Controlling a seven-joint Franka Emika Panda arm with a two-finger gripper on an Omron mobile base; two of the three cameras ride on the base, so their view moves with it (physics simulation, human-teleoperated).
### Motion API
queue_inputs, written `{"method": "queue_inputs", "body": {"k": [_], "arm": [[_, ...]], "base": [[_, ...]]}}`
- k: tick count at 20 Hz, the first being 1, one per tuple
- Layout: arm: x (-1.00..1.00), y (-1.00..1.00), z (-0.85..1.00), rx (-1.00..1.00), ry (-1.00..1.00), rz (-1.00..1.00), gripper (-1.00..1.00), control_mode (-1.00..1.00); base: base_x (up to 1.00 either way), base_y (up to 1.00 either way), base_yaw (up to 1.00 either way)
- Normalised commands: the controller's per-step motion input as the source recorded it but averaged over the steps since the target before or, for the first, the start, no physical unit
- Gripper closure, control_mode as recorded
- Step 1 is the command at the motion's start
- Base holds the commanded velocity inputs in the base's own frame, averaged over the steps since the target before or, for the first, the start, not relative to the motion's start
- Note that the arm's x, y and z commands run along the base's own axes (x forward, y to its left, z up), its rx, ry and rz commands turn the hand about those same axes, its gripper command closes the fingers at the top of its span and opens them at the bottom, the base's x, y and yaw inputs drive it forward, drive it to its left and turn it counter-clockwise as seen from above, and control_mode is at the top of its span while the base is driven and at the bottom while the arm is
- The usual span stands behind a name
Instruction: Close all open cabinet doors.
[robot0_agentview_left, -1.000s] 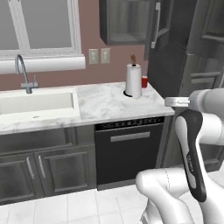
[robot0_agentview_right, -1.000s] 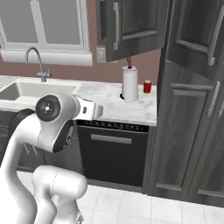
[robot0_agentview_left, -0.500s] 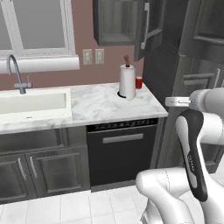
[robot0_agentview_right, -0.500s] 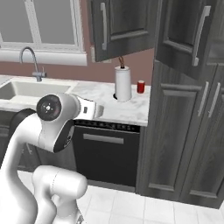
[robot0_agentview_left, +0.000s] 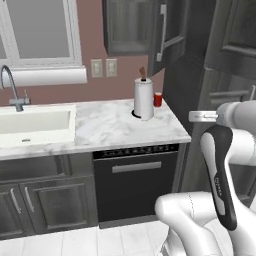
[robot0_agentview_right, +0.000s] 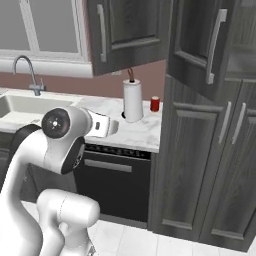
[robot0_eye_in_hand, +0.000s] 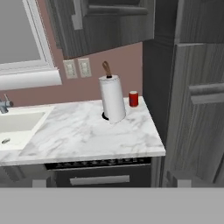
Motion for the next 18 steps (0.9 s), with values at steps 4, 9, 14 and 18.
{"method": "queue_inputs", "body": {"k": [4,9,14,18], "arm": [[0.00,0.00,0.00,0.00,0.00,0.00,-1.00,1.00],[0.00,0.00,0.00,0.00,0.00,0.00,-1.00,1.00],[0.00,0.00,0.00,0.00,0.00,0.00,-1.00,1.00],[0.00,0.00,0.00,0.00,0.00,0.00,-1.00,1.00]], "base": [[0.41,-0.33,0.05],[0.29,-0.36,0.05],[0.39,-0.35,0.03],[0.31,-0.41,0.03]]}}
